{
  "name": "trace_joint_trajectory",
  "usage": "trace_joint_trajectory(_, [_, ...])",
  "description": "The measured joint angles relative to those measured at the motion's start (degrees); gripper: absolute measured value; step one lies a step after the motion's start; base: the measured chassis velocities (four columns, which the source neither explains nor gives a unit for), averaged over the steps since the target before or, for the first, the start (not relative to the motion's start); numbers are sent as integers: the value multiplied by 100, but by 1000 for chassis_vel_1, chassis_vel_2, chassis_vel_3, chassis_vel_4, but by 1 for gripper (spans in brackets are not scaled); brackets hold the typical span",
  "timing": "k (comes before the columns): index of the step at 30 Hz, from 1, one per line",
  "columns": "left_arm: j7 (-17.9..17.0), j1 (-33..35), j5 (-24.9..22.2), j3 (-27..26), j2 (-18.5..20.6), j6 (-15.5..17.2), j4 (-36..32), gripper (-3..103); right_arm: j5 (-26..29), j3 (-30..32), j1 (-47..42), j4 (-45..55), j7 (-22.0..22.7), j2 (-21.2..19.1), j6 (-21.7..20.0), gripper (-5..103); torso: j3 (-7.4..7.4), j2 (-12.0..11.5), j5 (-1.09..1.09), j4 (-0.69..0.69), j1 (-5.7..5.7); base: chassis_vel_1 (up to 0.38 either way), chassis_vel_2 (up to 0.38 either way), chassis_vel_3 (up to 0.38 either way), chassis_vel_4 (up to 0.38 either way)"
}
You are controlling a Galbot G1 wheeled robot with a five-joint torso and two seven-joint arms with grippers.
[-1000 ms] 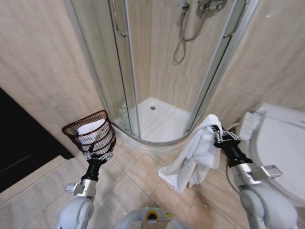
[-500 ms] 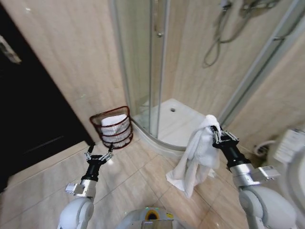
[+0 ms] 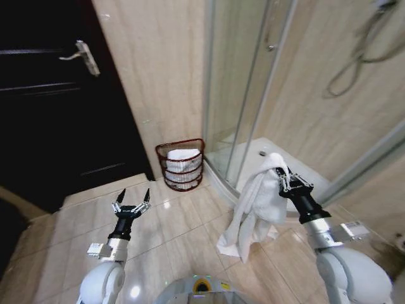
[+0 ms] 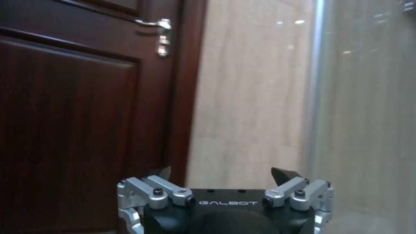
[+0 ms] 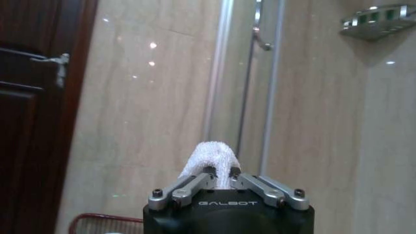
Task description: Discard the used towel into the hamper.
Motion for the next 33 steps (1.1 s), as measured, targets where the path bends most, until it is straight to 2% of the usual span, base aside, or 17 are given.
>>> trace_joint_trajectory(5, [-81,-33,3,-33,-15,-26,13,100,-4,2,31,-13,-49,-22,5,5,25,56,1,-6,30,15,5,10,12])
trace_joint_trajectory(10, [-104,-47,41,-28,-27,-36,29,100,-11,1,35,-14,-116,-25,24,5,96,178,0,-2,81,0,0,0,0])
trace_joint_trajectory(33, [-93,-16,113,-21,-17,-106,73,100,-112,16,111,-87,-265,-26,94,5,435,765,0,-2,330,0,0,0,0])
